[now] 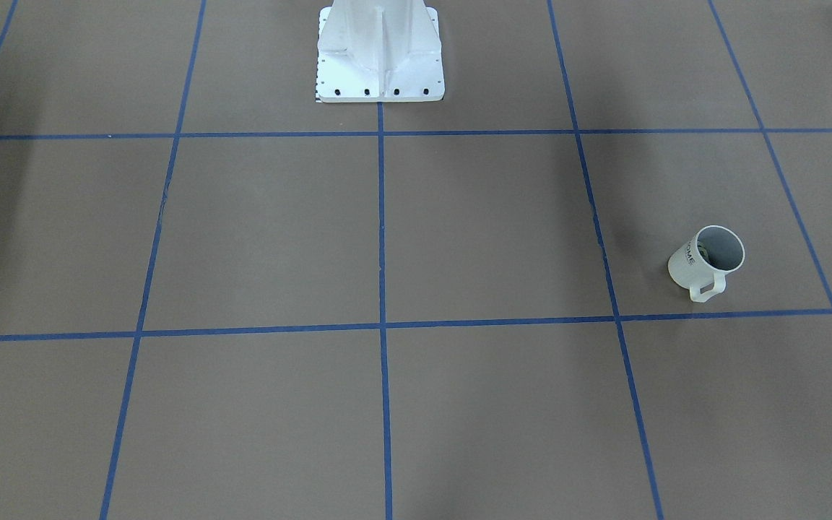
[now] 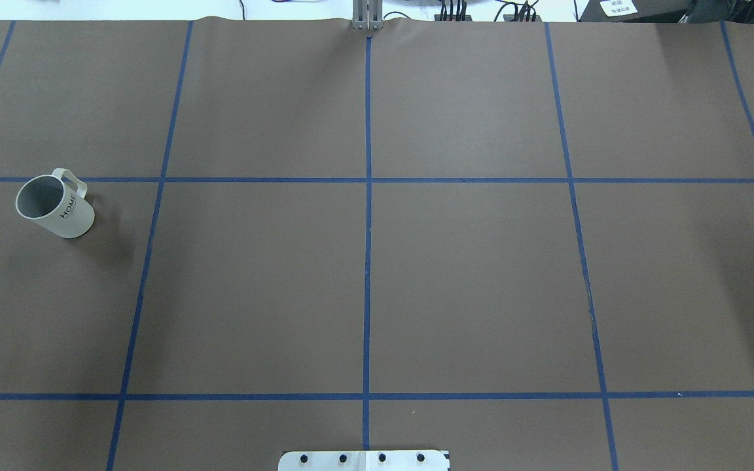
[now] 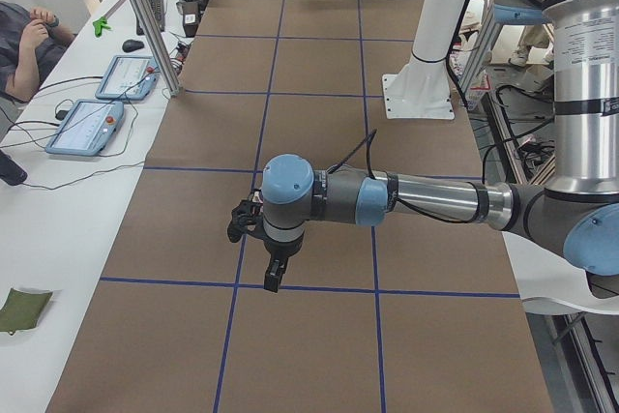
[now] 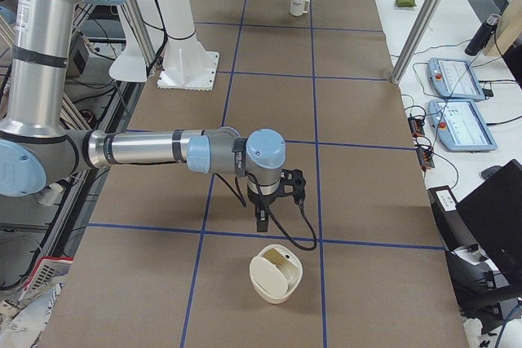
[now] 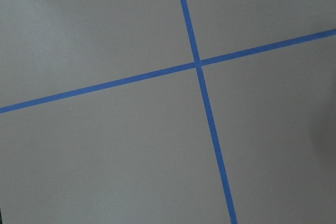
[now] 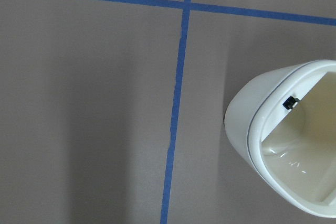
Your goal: Left arm hands cup to right arm to dump lemon
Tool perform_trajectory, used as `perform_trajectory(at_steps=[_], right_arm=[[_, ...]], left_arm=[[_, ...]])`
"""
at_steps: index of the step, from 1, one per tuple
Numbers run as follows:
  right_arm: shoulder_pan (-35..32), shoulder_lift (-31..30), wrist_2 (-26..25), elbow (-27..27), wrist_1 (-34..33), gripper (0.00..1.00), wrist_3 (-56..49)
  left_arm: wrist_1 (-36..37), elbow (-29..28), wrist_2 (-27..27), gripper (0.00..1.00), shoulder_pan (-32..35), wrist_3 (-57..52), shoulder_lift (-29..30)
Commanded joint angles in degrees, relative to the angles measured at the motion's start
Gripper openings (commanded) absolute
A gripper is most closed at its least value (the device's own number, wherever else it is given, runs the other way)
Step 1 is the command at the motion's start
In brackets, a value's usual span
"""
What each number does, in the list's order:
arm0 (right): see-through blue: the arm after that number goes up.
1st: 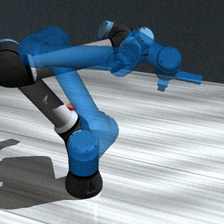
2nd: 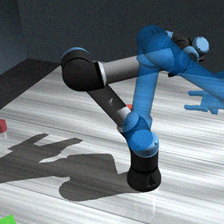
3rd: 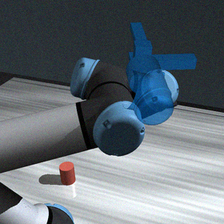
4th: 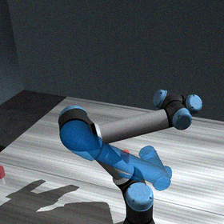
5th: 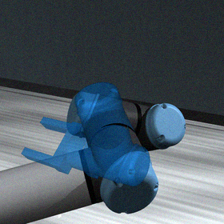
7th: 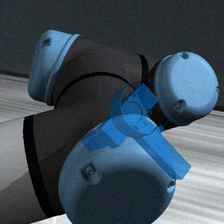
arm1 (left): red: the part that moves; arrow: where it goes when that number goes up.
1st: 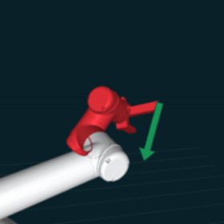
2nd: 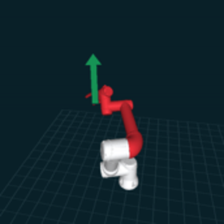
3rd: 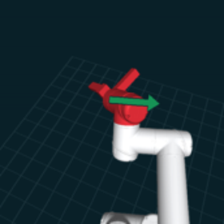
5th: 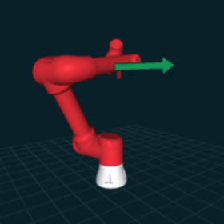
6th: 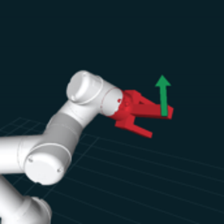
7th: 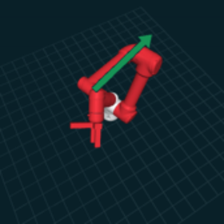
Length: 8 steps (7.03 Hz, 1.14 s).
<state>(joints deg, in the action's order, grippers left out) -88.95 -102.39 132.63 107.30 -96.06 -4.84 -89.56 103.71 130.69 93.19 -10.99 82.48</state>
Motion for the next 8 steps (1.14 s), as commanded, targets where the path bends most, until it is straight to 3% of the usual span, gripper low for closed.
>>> perform_trajectory(at_steps=[1, 4, 6, 7, 8], right_arm=[[0.09, 0.35, 0.09, 0.19, 0.09, 1.00, 0.00], [0.35, 5.00, 3.06, 0.88, 0.00, 1.00, 0.18], [2.53, 9.37, 3.25, 1.15, 0.00, 1.00, 0.18], [4.72, 11.40, 3.25, 1.15, 0.61, 1.00, 0.09], [7.88, 12.56, 3.25, 1.07, 6.62, 1.00, 0.44]], left_arm=[[-1.48, 0.00, 0.00, 1.00, -0.11, -0.09, -0.13], [-1.84, 1.92, 0.09, 1.00, -0.20, -0.09, 0.04], [-3.86, -0.78, 1.13, 1.00, -2.74, 0.53, 4.17], [-3.95, -0.88, 5.23, 1.00, -2.75, 0.27, 4.18], [-5.00, -0.62, 8.32, 1.00, -2.83, 0.52, 4.26]])
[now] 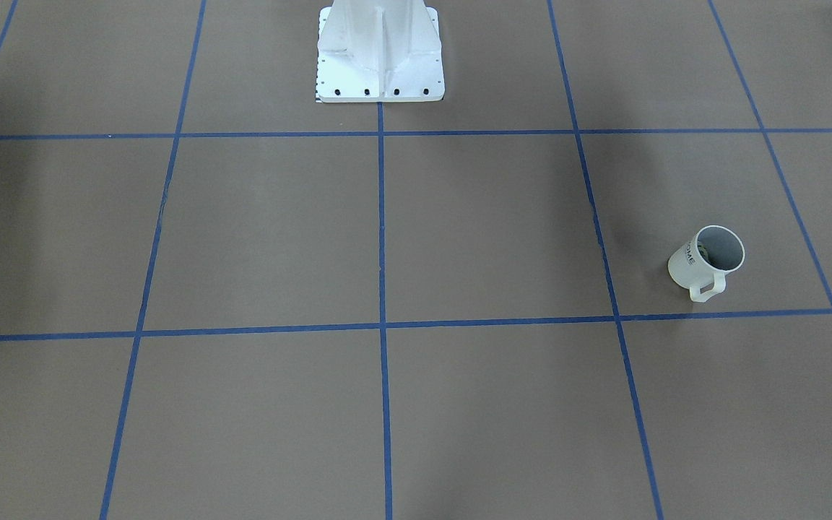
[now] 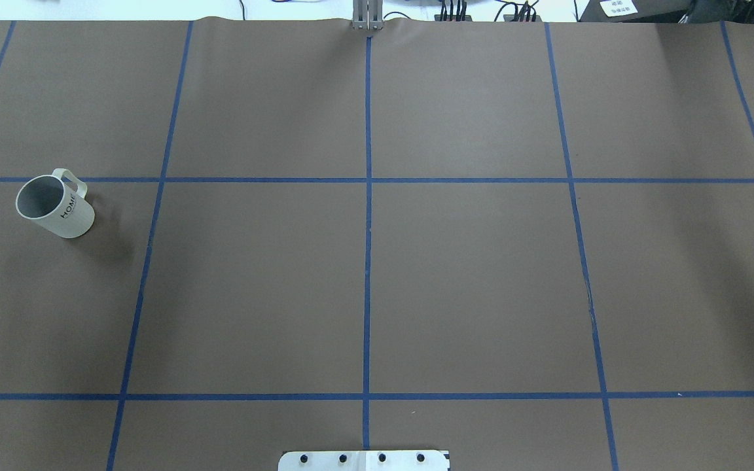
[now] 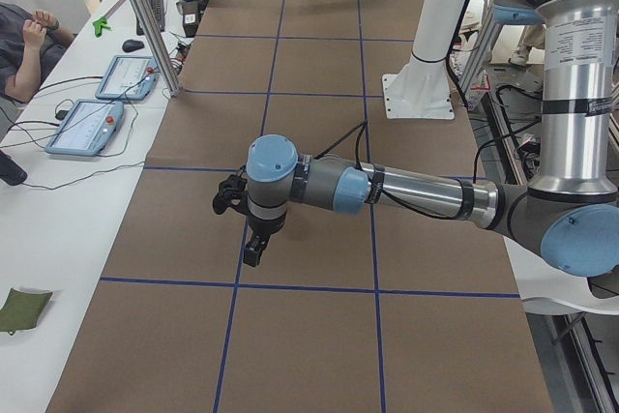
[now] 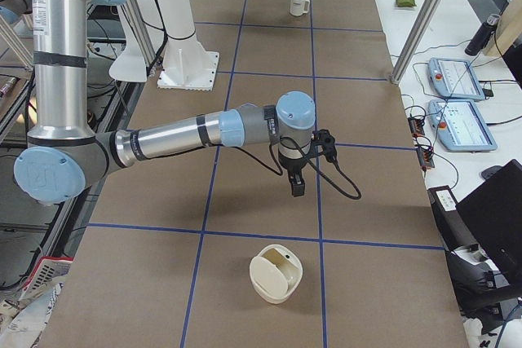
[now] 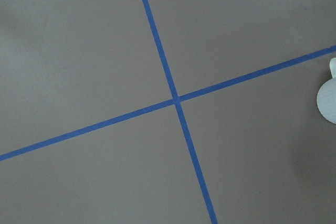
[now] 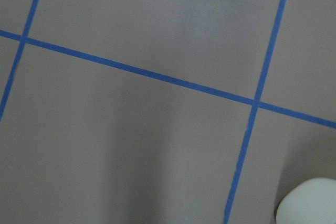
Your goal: Left arm hands cup to right arm to dump lemon
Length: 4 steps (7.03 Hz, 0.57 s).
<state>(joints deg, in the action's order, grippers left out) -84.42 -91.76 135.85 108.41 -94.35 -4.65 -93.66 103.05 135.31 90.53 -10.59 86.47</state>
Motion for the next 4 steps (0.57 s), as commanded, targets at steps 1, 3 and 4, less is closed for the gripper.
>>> perform_trajectory(at_steps=[1, 3, 4], right_arm=[[5.56, 1.94, 0.03, -0.04, 10.18, 1.00, 4.78], [13.28, 4.38, -1.45, -0.48, 18.12, 1.00, 17.23], [16.02, 6.57, -3.90, -0.13, 18.14, 1.00, 22.35]], left_arm=[[-1.86, -0.30, 6.86, 1.00, -3.23, 2.22, 0.37], [-5.53, -2.92, 6.81, 1.00, -8.78, 12.12, 2.02], [-14.61, -6.42, 6.37, 1.00, -10.71, 20.35, 2.21]])
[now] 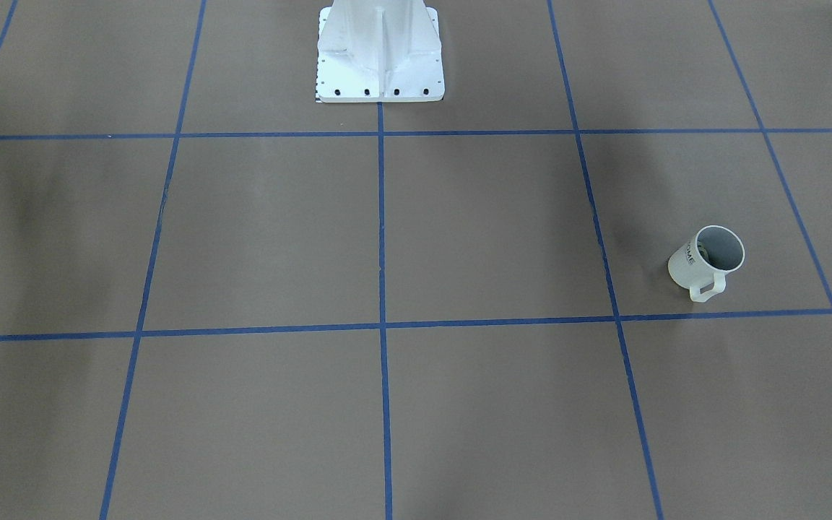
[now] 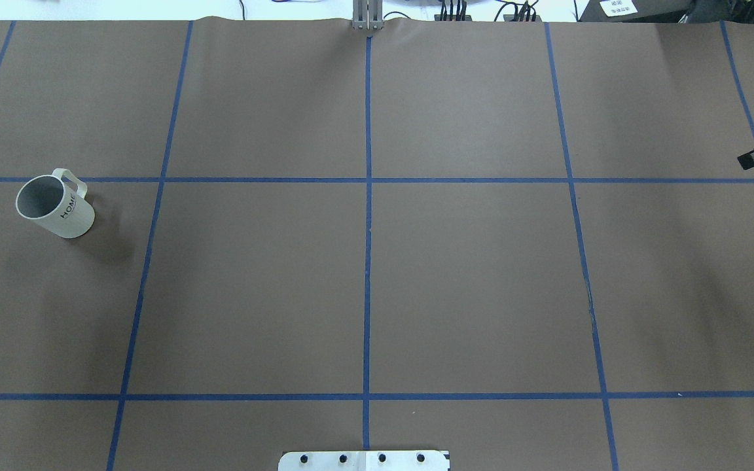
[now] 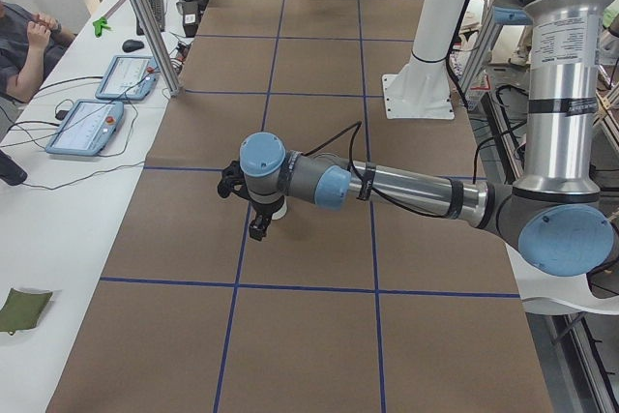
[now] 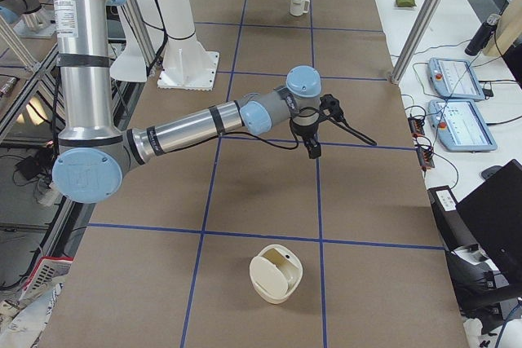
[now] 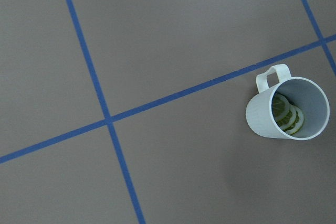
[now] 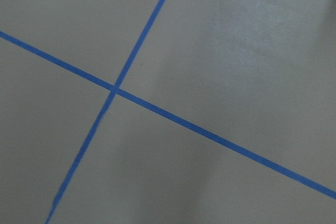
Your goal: Left arm hands cup to right arm to dump lemon
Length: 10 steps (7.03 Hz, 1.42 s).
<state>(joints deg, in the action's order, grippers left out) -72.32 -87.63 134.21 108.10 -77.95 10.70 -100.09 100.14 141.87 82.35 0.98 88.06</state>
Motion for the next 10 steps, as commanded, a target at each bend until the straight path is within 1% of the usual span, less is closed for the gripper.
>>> perform_trajectory(at_steps=[1, 2, 3, 4, 6, 7, 8, 10], right_arm=[[5.94, 3.77, -4.11, 0.27, 1.75, 1.00, 8.80], [8.05, 5.18, -6.39, 0.27, 1.75, 1.00, 10.55], [10.07, 5.89, -8.50, 0.18, 1.66, 1.00, 11.62], [10.27, 5.89, -8.70, 0.27, 1.75, 1.00, 12.06], [10.36, 5.89, -8.70, 0.18, 1.75, 1.00, 12.15], [10.36, 5.81, -8.70, 0.18, 1.75, 1.00, 12.15], [10.36, 5.89, -8.70, 0.18, 1.75, 1.00, 12.15], [10.36, 5.72, -8.70, 0.09, 1.75, 1.00, 12.07]], left_arm=[[-16.11, -6.07, -0.98, 1.00, -5.59, 19.39, 1.58], [-20.98, -6.71, -8.12, 1.00, -9.98, 29.33, 2.81], [-22.16, -6.98, -15.76, 1.00, -15.68, 35.78, 4.39], [-21.82, -7.50, -17.58, 1.00, -17.73, 37.49, 5.53], [-21.82, -7.77, -17.24, 1.00, -19.42, 37.60, 5.63], [-21.73, -7.77, -17.24, 0.89, -19.77, 37.60, 5.63], [-21.64, -8.12, -17.24, 0.67, -19.95, 37.60, 5.63], [-21.64, -8.38, -17.16, 0.15, -20.91, 37.60, 5.63]])
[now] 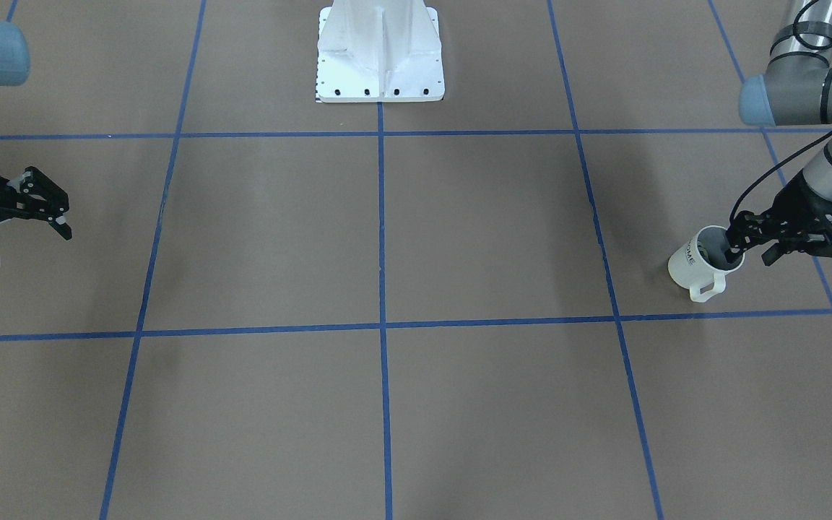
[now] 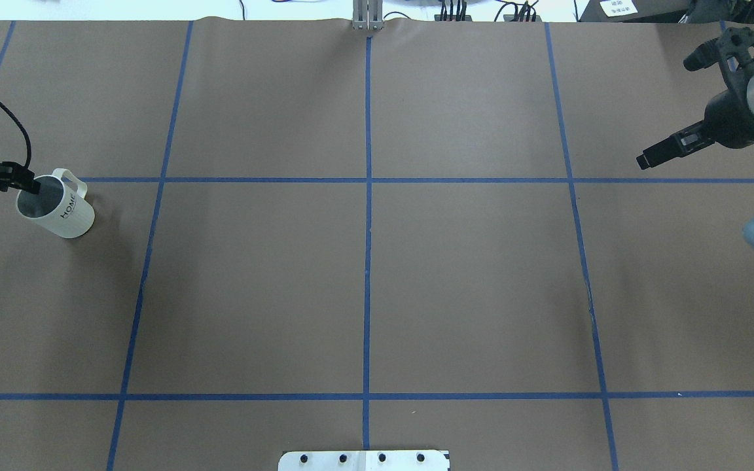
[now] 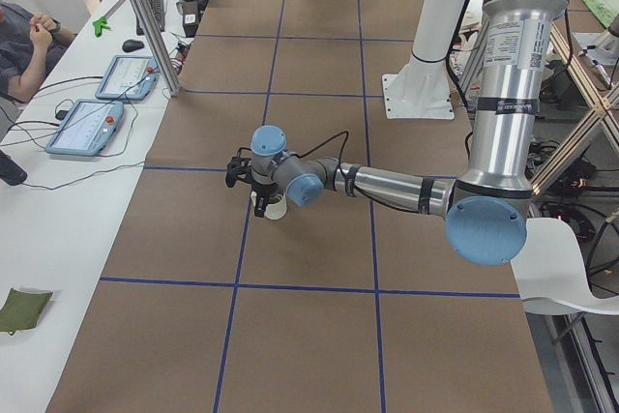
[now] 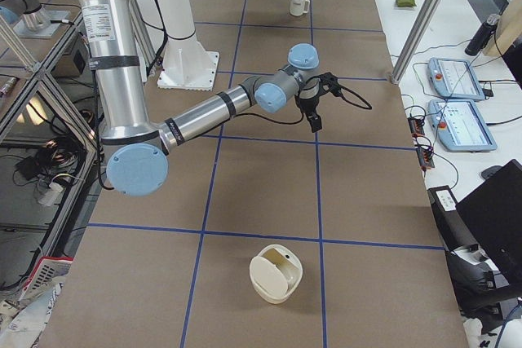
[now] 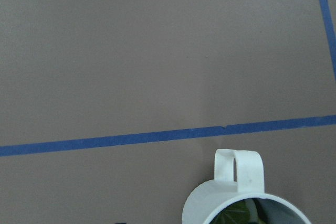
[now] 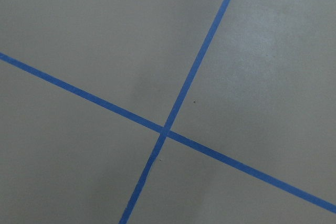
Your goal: Left arm hands cup to right arm to dump lemon
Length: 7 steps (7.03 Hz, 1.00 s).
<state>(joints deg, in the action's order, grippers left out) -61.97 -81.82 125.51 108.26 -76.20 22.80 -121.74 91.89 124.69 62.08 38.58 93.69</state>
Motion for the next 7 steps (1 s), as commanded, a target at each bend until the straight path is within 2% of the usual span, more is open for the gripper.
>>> perform_trajectory(at_steps=[1, 4, 5, 6, 7], right_arm=[[0.00, -0.09, 0.00, 0.02, 0.00, 1.00, -0.03], [0.00, -0.01, 0.00, 0.28, 0.00, 1.00, -0.03], [0.00, 0.08, 0.00, 0.46, 0.18, 1.00, -0.03], [0.09, 1.74, -0.09, 0.81, 0.18, 1.00, -0.03], [0.18, 3.41, -0.09, 0.47, 0.18, 1.00, 0.23]], left_arm=[[-0.07, -0.04, 0.03, 0.00, -0.65, 0.01, -0.08], [0.10, 0.74, 0.38, 0.00, -0.56, -0.08, -0.35], [2.36, 2.75, 4.03, 0.00, -0.04, -0.08, -0.09], [9.26, 7.21, 6.07, 0.00, 1.53, 0.00, 1.31], [18.03, 10.91, 5.92, 0.00, 2.77, 1.48, 4.98]])
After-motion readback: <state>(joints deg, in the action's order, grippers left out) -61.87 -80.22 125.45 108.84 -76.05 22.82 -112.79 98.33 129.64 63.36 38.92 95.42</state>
